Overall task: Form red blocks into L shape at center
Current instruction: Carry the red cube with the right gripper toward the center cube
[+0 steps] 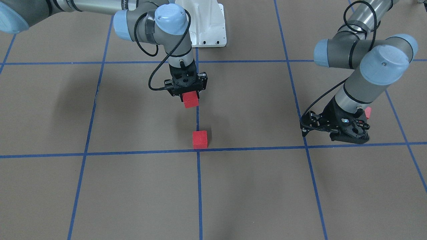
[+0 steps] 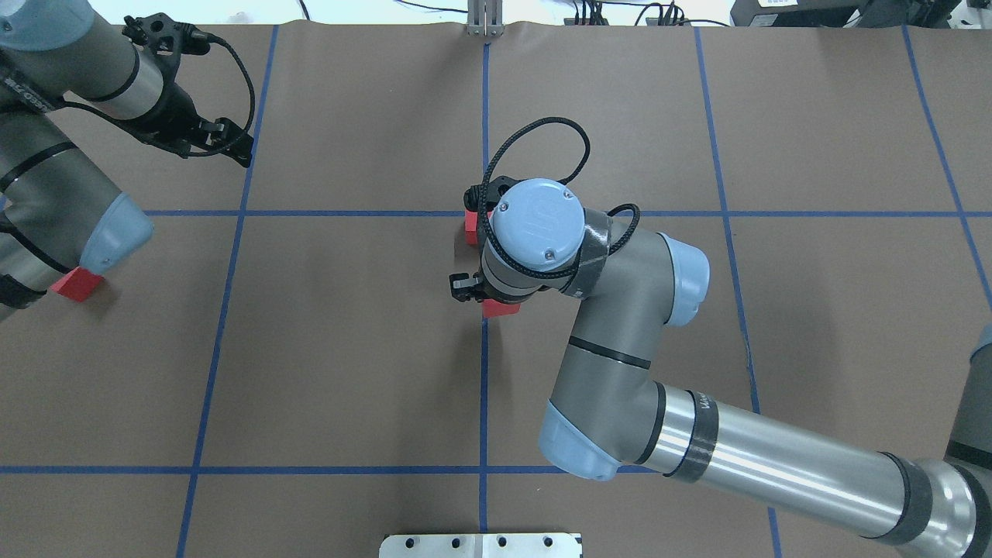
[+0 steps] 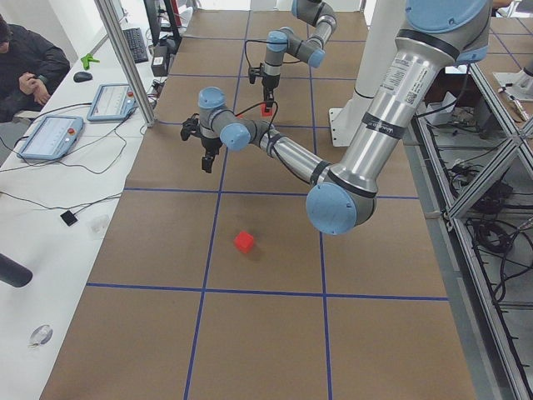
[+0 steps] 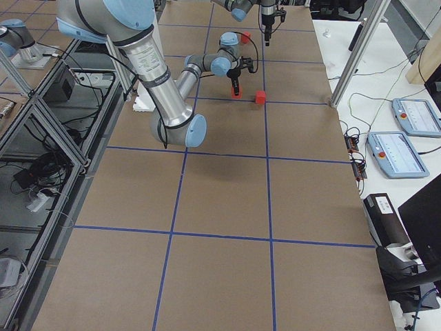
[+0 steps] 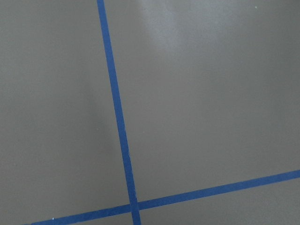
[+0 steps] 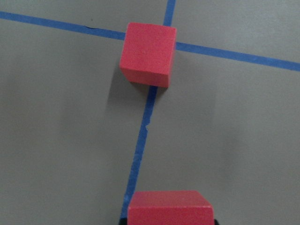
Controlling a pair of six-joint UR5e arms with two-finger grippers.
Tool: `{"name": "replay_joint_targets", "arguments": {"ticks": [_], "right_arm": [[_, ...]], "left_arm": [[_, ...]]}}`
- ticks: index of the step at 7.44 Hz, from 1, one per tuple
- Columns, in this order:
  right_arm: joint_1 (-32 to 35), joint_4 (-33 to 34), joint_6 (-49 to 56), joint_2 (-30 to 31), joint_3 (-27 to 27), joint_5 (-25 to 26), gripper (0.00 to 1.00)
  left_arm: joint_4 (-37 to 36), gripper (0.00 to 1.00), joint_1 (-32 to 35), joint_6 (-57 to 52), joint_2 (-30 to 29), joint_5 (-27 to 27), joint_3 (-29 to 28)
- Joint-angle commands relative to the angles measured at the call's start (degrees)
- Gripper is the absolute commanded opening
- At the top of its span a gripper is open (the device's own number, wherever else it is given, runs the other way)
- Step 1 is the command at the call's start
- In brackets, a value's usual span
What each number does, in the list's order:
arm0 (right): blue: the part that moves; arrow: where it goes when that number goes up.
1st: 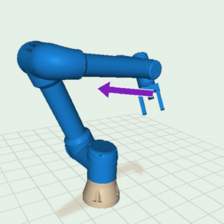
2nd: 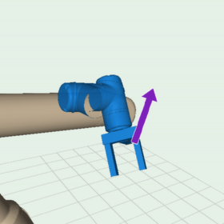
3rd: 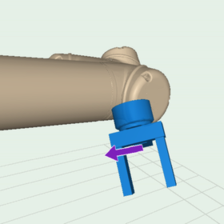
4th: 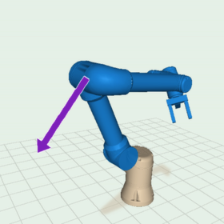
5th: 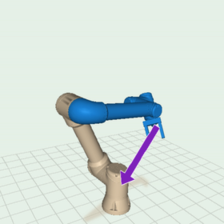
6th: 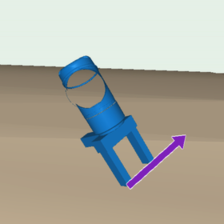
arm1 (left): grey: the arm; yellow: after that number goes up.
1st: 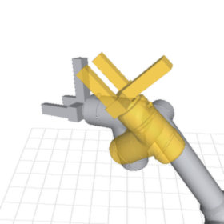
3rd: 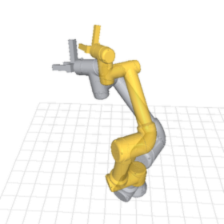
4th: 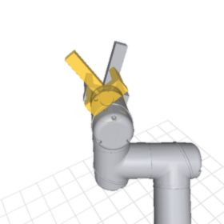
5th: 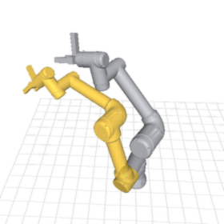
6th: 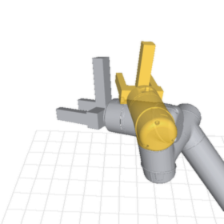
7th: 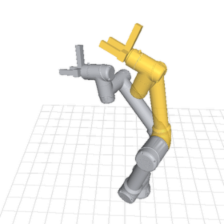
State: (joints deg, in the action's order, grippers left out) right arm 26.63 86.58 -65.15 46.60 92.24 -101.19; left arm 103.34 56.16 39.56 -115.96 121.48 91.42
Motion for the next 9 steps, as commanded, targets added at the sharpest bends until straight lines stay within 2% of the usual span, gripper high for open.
{"name": "replay_joint_targets", "arguments": {"ticks": [1,5,9], "right_arm": [[0.0,-4.5,-6.7,-1.2,-3.7,0.7,0.0],[0.3,-5.9,-7.7,-1.3,-5.6,5.1,0.0],[0.4,-7.8,-7.4,-4.6,-12.0,6.0,0.0]], "left_arm": [[0.0,1.0,-0.1,0.1,-0.1,0.0,-0.1],[0.0,1.0,-0.3,0.1,-0.1,0.0,-0.4],[0.0,1.0,-0.4,0.1,-0.1,0.0,-0.5]]}}
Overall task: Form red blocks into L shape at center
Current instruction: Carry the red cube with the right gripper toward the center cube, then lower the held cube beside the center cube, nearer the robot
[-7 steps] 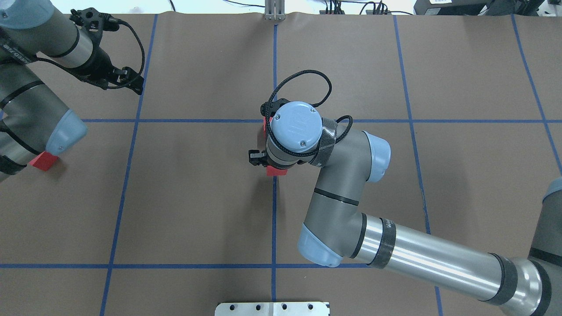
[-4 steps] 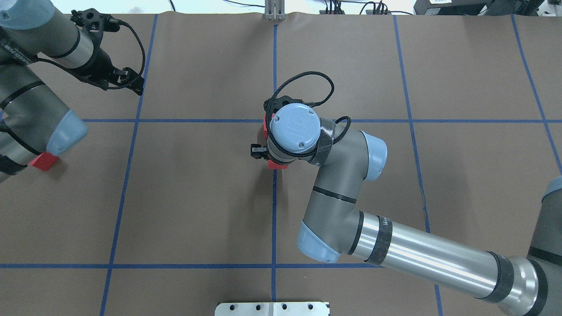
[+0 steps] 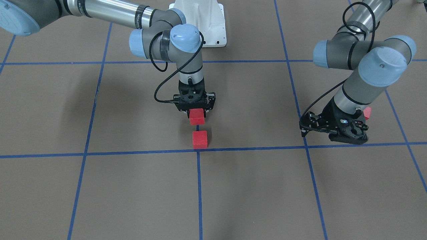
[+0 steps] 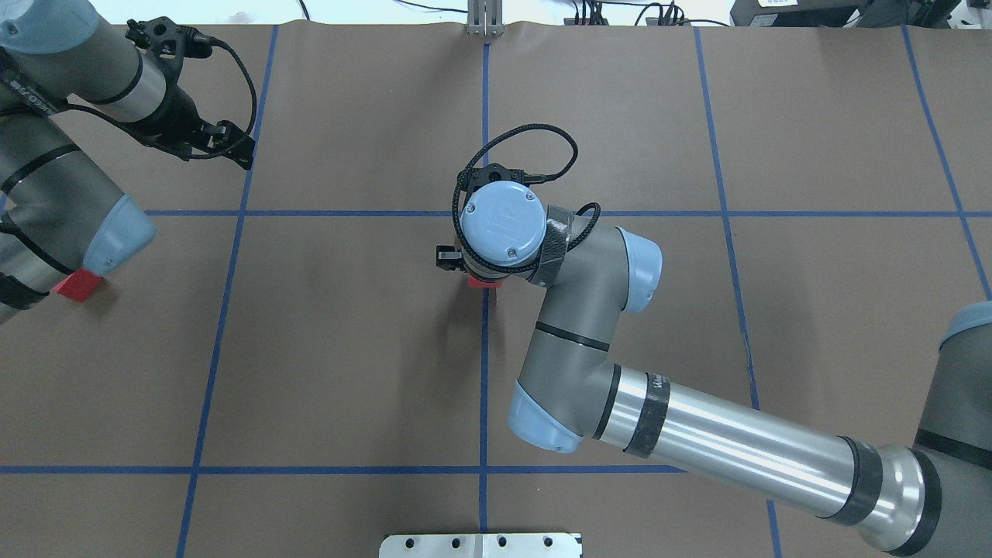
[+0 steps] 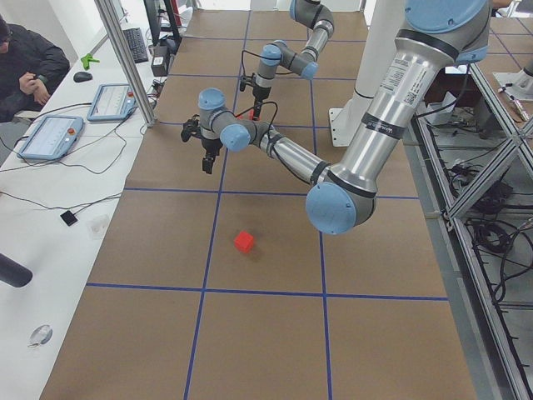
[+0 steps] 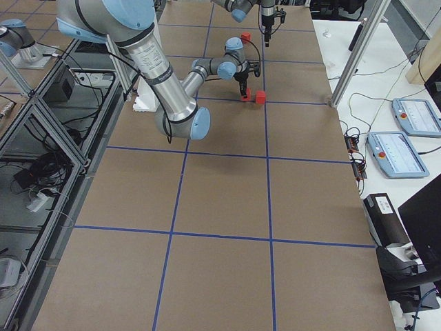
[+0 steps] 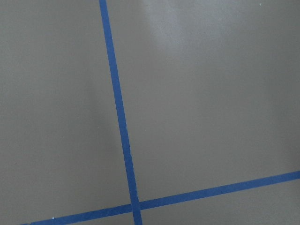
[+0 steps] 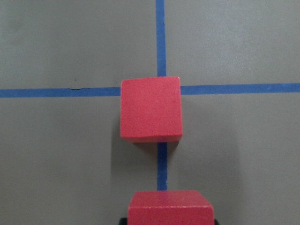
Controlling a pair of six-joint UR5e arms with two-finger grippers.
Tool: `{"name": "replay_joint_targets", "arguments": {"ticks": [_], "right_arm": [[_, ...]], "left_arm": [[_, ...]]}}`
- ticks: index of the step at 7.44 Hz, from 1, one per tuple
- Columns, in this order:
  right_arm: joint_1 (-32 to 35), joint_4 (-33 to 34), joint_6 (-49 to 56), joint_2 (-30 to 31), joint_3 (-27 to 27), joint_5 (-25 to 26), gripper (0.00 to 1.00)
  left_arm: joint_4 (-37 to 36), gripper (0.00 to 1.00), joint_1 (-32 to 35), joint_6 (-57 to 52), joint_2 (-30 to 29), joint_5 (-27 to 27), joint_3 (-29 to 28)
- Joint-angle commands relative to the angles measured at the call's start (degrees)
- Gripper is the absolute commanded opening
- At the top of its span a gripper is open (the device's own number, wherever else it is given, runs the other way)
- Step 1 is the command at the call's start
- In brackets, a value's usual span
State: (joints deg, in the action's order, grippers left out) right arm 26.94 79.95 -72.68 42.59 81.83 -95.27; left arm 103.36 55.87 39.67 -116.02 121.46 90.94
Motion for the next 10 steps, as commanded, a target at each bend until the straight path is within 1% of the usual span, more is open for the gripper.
{"name": "replay_joint_targets", "arguments": {"ticks": [1,3,7,10], "right_arm": [[0.5,-2.4,0.3,-0.6,-2.6,0.1,0.0],[0.7,-2.4,0.5,-0.7,-3.8,1.0,0.0],[1.0,-2.4,0.5,-2.3,-5.8,1.1,0.0],[1.0,-2.5,0.7,-2.3,-6.0,1.1,0.0]], "left_arm": [[0.0,1.0,-0.1,0.1,-0.1,0.0,-0.1],[0.0,1.0,-0.1,0.1,0.0,0.0,-0.2],[0.1,1.0,-0.1,0.0,-0.1,0.0,-0.2],[0.1,1.0,-0.1,0.0,-0.1,0.0,-0.2]]}}
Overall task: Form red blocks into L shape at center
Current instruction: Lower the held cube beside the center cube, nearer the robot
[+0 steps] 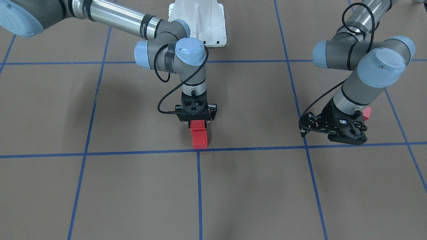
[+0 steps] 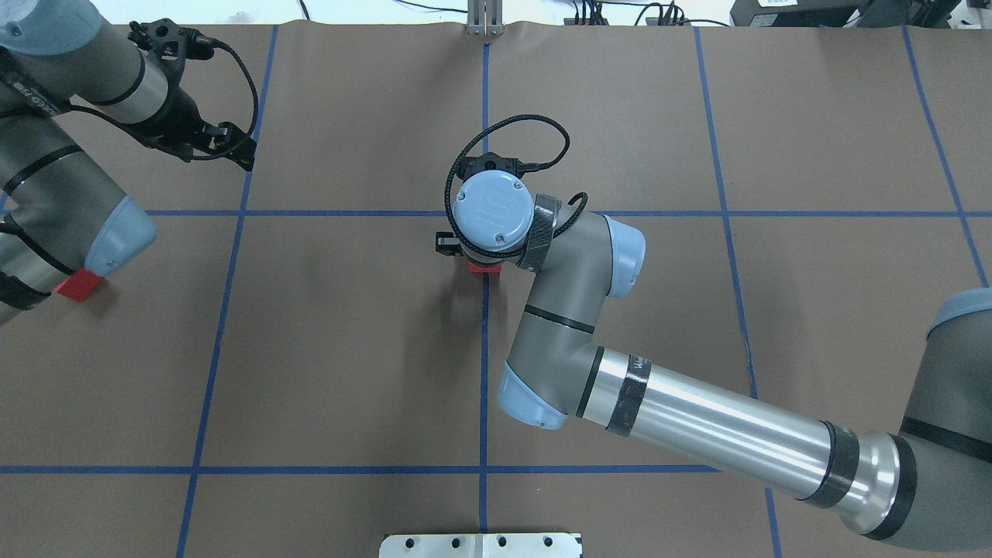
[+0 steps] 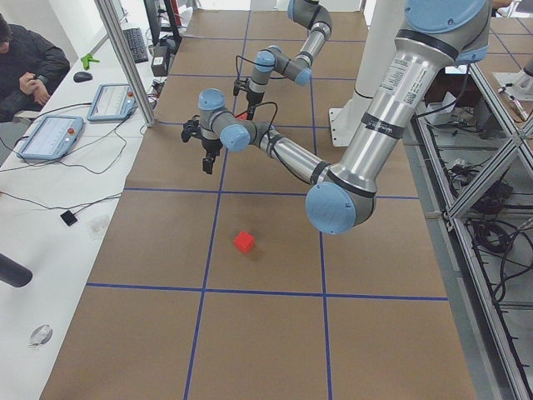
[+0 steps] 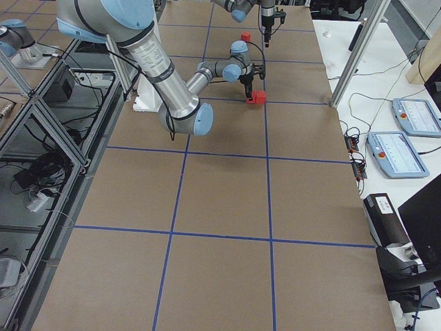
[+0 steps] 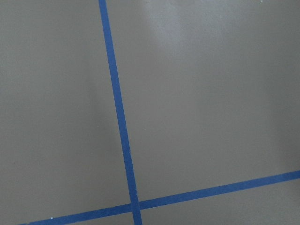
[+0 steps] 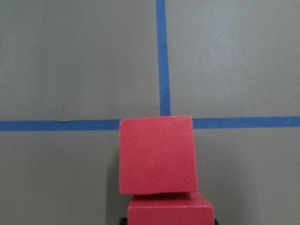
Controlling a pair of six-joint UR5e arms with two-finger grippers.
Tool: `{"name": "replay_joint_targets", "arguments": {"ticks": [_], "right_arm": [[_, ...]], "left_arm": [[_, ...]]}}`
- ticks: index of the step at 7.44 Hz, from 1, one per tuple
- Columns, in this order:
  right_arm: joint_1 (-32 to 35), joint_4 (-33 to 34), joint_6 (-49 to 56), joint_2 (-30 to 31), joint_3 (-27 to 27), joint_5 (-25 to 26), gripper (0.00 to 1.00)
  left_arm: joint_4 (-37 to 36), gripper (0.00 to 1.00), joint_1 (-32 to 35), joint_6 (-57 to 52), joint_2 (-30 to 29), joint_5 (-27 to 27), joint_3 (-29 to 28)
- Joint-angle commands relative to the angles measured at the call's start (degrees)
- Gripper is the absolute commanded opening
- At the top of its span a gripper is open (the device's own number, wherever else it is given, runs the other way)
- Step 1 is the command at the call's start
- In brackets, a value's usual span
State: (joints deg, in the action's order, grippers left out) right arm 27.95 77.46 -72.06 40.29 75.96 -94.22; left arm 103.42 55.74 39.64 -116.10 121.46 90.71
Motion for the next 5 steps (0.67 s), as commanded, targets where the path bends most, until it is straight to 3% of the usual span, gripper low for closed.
{"name": "replay_joint_targets", "arguments": {"ticks": [1,5], "right_arm": [[0.1,0.0,0.1,0.0,-0.1,0.0,0.0],[0.4,-1.7,0.1,0.0,-1.1,0.0,0.0]], "left_arm": [[0.0,1.0,0.1,0.0,0.0,0.0,-0.1],[0.0,1.0,0.1,0.0,0.0,0.0,-0.4]]}}
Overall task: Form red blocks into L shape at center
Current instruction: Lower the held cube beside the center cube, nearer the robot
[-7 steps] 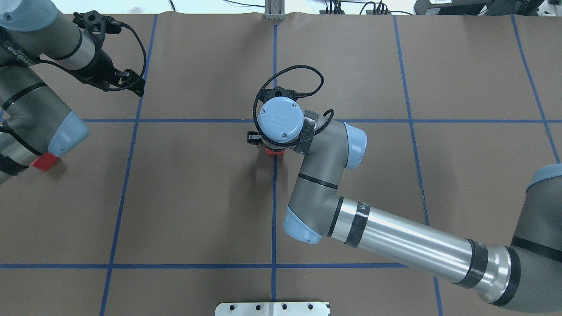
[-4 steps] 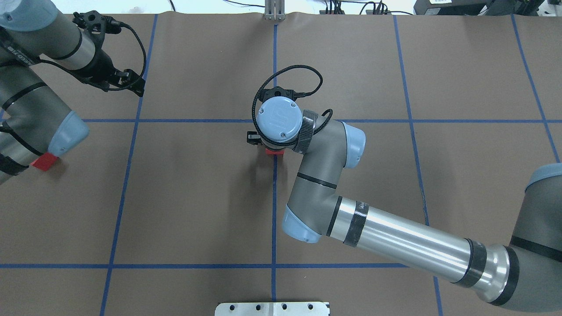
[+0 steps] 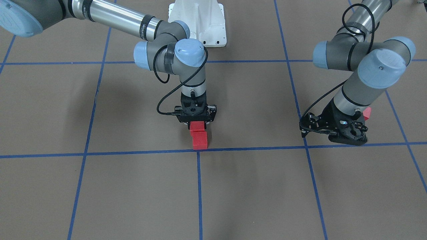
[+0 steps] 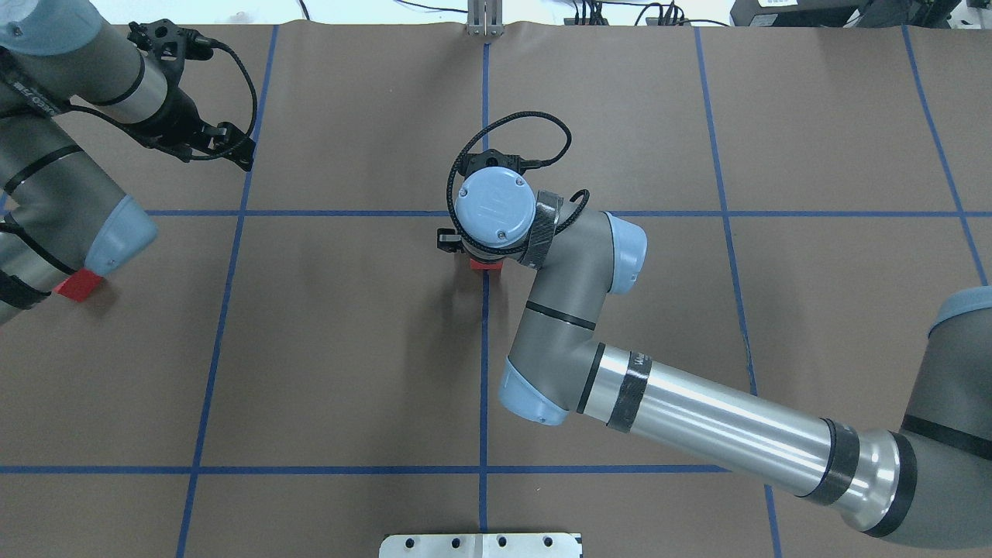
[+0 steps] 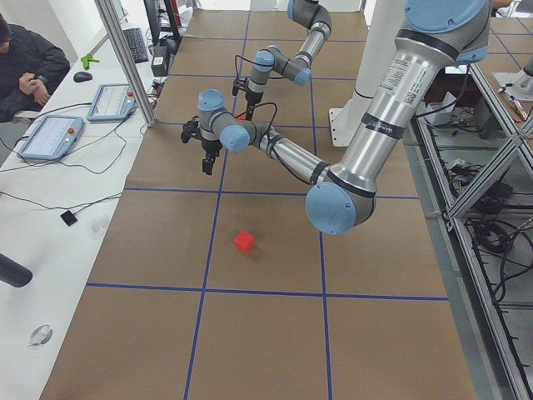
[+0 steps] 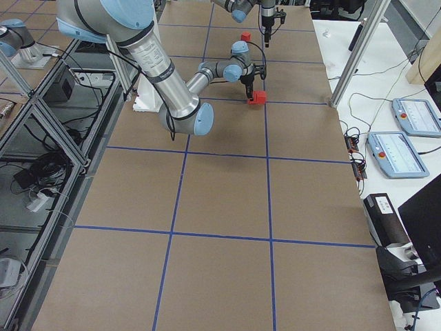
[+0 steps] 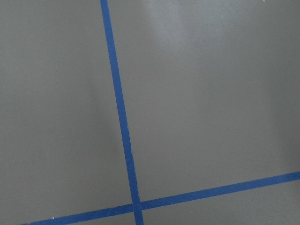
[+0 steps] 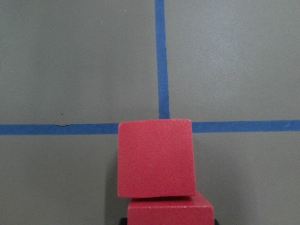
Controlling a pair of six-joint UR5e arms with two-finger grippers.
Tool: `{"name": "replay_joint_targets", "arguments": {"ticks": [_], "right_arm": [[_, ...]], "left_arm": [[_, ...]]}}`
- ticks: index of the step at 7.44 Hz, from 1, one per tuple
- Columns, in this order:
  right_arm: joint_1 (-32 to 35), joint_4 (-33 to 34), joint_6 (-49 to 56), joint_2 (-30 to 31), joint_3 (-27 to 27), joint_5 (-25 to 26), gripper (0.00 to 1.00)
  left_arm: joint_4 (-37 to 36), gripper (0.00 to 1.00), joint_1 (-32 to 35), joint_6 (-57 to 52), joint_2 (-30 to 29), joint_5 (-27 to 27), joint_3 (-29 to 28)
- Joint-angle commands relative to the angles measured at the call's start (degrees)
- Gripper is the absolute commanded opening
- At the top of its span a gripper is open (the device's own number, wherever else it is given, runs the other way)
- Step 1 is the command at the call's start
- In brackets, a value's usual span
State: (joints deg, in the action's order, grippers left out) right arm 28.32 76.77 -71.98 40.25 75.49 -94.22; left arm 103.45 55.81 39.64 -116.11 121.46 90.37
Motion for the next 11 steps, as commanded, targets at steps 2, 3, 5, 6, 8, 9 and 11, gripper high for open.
{"name": "replay_joint_targets", "arguments": {"ticks": [2,3,5,6,8,9,11], "right_arm": [[0.1,-1.0,0.0,-0.1,-0.7,0.0,0.0],[0.1,-1.0,0.0,-0.3,-0.7,0.0,0.0],[0.6,-1.0,0.0,-0.4,-0.7,-0.2,0.0],[0.7,-1.0,0.3,-0.5,-0.7,-0.3,0.2],[0.8,-1.0,1.1,-0.4,-0.7,-0.1,0.35],[0.7,-1.0,1.1,-0.4,-0.7,-0.1,0.41],[0.8,-1.0,1.1,-0.4,-0.7,-0.1,0.52]], "left_arm": [[0.0,1.0,0.0,0.0,0.0,0.0,0.0],[0.0,1.0,0.0,0.0,0.0,0.0,0.0],[0.0,1.0,0.0,0.0,0.0,0.0,0.0],[0.0,1.0,0.0,0.0,0.0,0.0,-0.1],[0.0,1.0,-0.1,0.1,0.0,0.0,-0.2],[0.0,1.0,-0.1,0.1,0.0,0.0,-0.3],[0.0,1.0,-0.1,0.1,-0.1,0.0,-0.4]]}}
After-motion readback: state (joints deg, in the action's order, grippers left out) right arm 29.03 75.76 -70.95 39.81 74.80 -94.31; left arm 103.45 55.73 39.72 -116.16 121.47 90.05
